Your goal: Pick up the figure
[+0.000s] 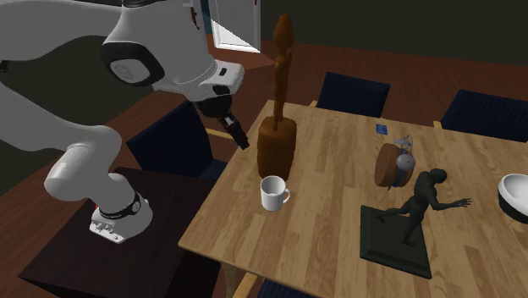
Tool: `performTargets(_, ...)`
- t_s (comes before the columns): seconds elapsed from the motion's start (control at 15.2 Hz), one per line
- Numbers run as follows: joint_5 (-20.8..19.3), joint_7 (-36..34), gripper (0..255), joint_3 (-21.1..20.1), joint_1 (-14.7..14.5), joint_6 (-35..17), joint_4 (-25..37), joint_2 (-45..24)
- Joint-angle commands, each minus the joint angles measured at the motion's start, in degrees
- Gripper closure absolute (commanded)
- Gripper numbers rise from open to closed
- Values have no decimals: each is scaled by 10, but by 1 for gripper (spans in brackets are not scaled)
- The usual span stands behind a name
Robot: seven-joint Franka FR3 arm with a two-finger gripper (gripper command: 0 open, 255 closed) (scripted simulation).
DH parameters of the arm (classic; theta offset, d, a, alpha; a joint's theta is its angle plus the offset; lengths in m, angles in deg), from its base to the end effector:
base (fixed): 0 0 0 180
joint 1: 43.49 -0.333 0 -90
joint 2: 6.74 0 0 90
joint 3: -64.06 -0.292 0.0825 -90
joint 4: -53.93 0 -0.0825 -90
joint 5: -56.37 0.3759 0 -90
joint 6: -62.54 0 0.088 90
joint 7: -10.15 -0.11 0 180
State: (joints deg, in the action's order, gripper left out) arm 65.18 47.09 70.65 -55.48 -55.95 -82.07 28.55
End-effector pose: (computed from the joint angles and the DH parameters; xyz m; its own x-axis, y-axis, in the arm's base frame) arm 0.3996 0.0401 0.5518 0.7143 0.5987 0.3624 0.6415 -0.7671 0.0028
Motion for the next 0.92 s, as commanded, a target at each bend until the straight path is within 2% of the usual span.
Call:
performTargets(0.0,29,68,0,23,-33,-36,10,-28)
performTargets(0.4,138,272,0,86,-141,-94,58,-104)
performTargets(0.73,242,448,0,131,-225,-94,112,-160)
performTargets(0.86,273,499,0,142,-246,-86,129,-175)
